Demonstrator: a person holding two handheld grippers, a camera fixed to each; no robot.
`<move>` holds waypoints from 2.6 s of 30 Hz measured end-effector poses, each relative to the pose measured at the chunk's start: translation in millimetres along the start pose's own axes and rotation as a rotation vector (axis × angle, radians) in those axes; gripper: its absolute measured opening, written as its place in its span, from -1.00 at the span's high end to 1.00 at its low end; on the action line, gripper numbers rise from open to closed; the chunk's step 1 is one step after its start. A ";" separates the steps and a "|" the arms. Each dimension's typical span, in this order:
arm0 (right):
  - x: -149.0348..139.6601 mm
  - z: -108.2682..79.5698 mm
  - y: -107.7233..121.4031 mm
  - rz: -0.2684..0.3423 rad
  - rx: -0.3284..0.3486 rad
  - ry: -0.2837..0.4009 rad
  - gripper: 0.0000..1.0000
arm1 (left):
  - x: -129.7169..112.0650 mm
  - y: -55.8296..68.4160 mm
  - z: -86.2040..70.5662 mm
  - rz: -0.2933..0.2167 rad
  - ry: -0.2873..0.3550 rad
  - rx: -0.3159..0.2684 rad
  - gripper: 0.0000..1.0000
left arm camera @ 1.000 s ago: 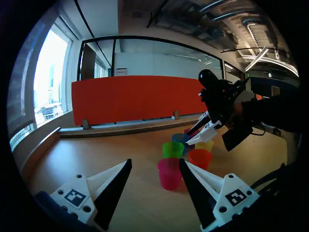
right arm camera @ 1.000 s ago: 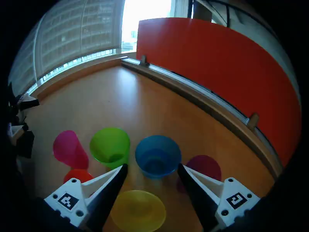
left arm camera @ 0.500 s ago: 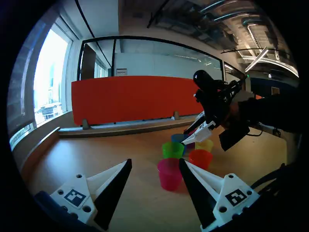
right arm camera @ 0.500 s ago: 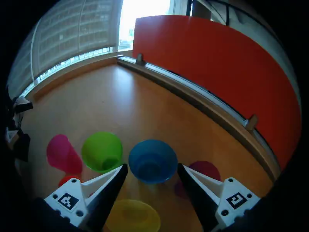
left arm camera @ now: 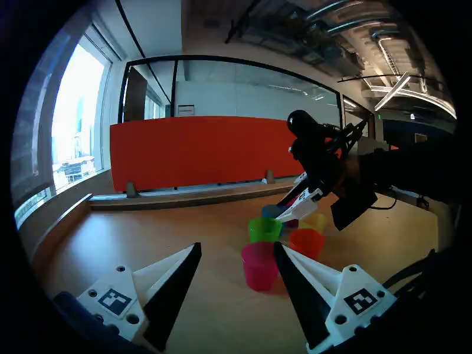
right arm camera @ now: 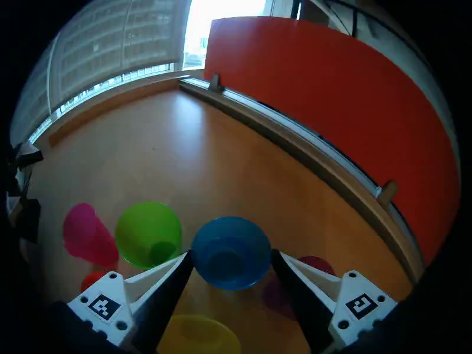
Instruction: Pour water
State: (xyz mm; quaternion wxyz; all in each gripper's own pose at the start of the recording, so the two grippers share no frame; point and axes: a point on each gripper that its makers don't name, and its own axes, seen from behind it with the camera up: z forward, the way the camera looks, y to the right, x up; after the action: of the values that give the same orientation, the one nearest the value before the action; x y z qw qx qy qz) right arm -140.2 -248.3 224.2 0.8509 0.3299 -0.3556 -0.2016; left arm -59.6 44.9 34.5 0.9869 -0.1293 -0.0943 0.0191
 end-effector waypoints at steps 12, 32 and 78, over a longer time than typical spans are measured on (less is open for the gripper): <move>-0.3 7.4 -0.8 0.018 0.004 -0.010 -0.98 | 1.7 -0.2 -0.8 0.000 0.002 -0.001 -0.80; 1.7 8.9 -5.9 0.050 0.013 0.033 -0.88 | -2.3 0.8 -0.3 0.001 0.001 0.001 -0.80; 45.2 -148.7 -30.1 0.083 -0.063 0.551 -0.87 | 19.4 20.4 -6.6 0.033 0.009 -0.010 -0.80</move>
State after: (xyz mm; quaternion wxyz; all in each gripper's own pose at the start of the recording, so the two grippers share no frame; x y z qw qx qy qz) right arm -3.6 -233.4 145.7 0.9330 0.3306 -0.1174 -0.0802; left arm -39.6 64.1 26.5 0.9863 -0.1357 -0.0876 0.0344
